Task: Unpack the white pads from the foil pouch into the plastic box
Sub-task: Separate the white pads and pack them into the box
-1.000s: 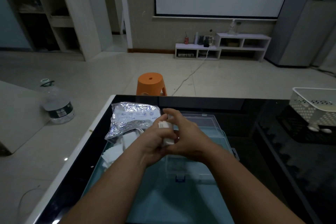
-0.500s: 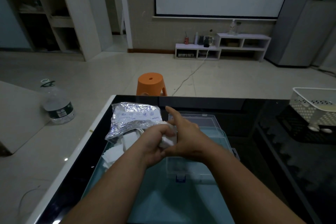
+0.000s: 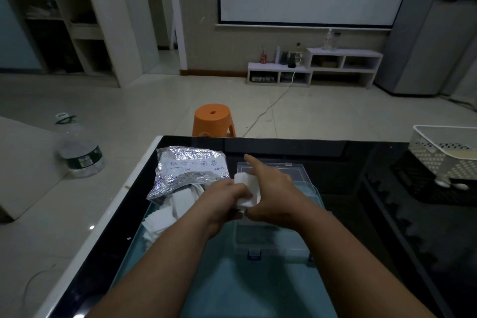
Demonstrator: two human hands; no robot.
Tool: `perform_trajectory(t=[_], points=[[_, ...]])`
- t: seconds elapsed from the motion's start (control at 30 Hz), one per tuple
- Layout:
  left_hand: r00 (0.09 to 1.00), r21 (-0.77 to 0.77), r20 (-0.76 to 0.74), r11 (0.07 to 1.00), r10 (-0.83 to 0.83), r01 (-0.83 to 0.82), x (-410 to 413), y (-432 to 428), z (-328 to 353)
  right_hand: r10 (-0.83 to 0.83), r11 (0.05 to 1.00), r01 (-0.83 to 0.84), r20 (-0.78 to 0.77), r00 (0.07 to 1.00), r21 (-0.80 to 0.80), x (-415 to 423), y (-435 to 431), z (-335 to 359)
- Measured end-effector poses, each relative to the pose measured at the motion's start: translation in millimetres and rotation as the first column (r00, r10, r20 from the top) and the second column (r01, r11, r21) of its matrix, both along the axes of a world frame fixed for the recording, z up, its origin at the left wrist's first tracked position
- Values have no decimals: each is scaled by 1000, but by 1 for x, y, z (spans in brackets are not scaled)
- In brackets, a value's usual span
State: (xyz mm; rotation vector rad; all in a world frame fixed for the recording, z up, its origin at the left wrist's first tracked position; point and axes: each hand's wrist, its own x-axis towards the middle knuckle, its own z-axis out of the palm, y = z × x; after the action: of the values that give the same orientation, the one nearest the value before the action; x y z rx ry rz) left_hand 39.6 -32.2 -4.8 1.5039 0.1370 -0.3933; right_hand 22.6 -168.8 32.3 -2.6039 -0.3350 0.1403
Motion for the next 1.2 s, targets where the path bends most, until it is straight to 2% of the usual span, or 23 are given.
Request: perform_trajectory(t=[0.1,0.27,0.37,0.47,0.63,0.8,0.93,1.03,1.2], points=[[996,10,44,997,74,-75,3,1,-2,-52,985,67,-98,994,161,3,-17,1],[980,-20,113,987,163,-162,8,-3,-2,-232,867,291,-191,954,404,12,-43,-7],[977,-11,143,988,156,-156,11,-10,-2,-274,781,390,-292,916,488,15,-44,-16],[981,63,175,993,87,-99,9,-20,-5,-247,744,401,-337,909,534,15,-42,-21],[987,145,145,985,74,-96,8,-33,-5,-315,778,384,-220,923,497,17,-43,-21],[951,327,309,938,5,-112,14,-56,-6,-399,807,435,-174,900,400,19,-62,-21],[952,432,295,900,-85,-54,18,-78,-15,-458,821,495,-189,869,284,20,-79,-28],[940,585,309,808,-148,-65,21,-86,-20,-472,826,514,-216,855,231,22,-86,-34],[927,719,298,692,-226,-62,22,-92,-27,-476,846,516,-248,844,133,25,-86,-47]])
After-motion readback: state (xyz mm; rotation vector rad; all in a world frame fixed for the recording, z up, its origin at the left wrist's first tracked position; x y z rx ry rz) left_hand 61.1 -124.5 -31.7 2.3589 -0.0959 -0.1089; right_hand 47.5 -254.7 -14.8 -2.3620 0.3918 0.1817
